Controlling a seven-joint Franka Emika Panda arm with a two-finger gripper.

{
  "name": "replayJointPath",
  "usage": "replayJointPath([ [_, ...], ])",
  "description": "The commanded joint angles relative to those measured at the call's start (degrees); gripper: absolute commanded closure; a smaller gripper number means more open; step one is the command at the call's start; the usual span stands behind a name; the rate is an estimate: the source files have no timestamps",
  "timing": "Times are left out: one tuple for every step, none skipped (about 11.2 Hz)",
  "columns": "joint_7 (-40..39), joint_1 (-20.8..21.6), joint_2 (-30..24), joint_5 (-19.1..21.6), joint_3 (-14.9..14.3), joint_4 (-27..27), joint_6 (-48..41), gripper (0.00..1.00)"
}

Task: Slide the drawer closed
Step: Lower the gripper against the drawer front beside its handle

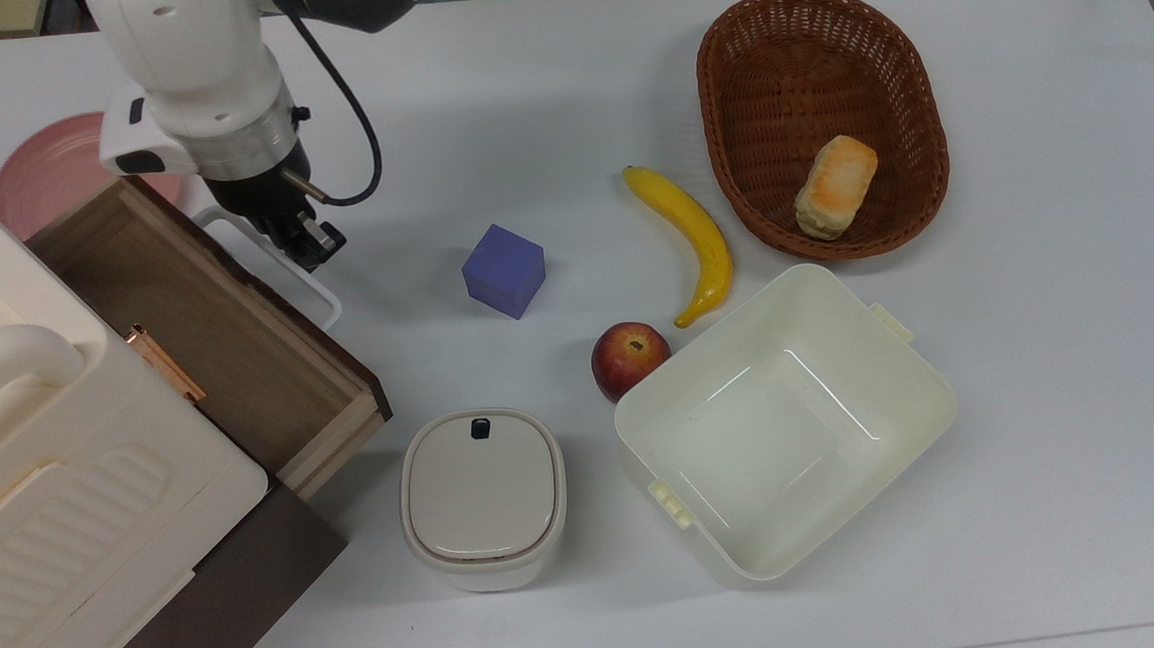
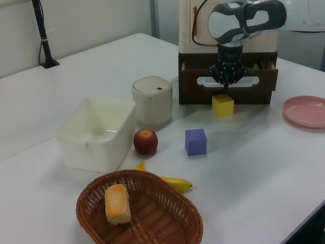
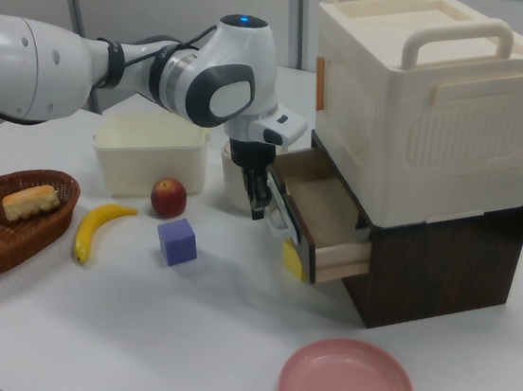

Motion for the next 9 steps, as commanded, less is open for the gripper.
replayJointPath([
  [-1.3, -0.5, 1.1, 0.5, -0.7, 1.7, 1.1, 1.00],
  [-1.2, -0.5, 1.0, 0.6, -0.9, 2.0, 1.9, 1.00],
  [-1.2, -0.5, 1.1, 0.6, -1.0, 2.1, 2.2, 1.00],
  [-1.1, -0.5, 1.1, 0.6, -1.3, 2.1, 2.2, 1.00],
  [-1.1, -0.5, 1.1, 0.6, -1.4, 2.1, 2.9, 1.00],
  [-1.1, -0.5, 1.1, 0.6, -1.4, 2.1, 3.6, 1.00],
  [-1.1, -0.5, 1.1, 0.6, -1.4, 2.1, 4.2, 1.00],
  [-1.1, -0.5, 1.1, 0.6, -1.4, 2.1, 5.0, 1.00],
  [-1.1, -0.9, 2.0, 0.6, -1.4, 2.6, 5.8, 1.00],
])
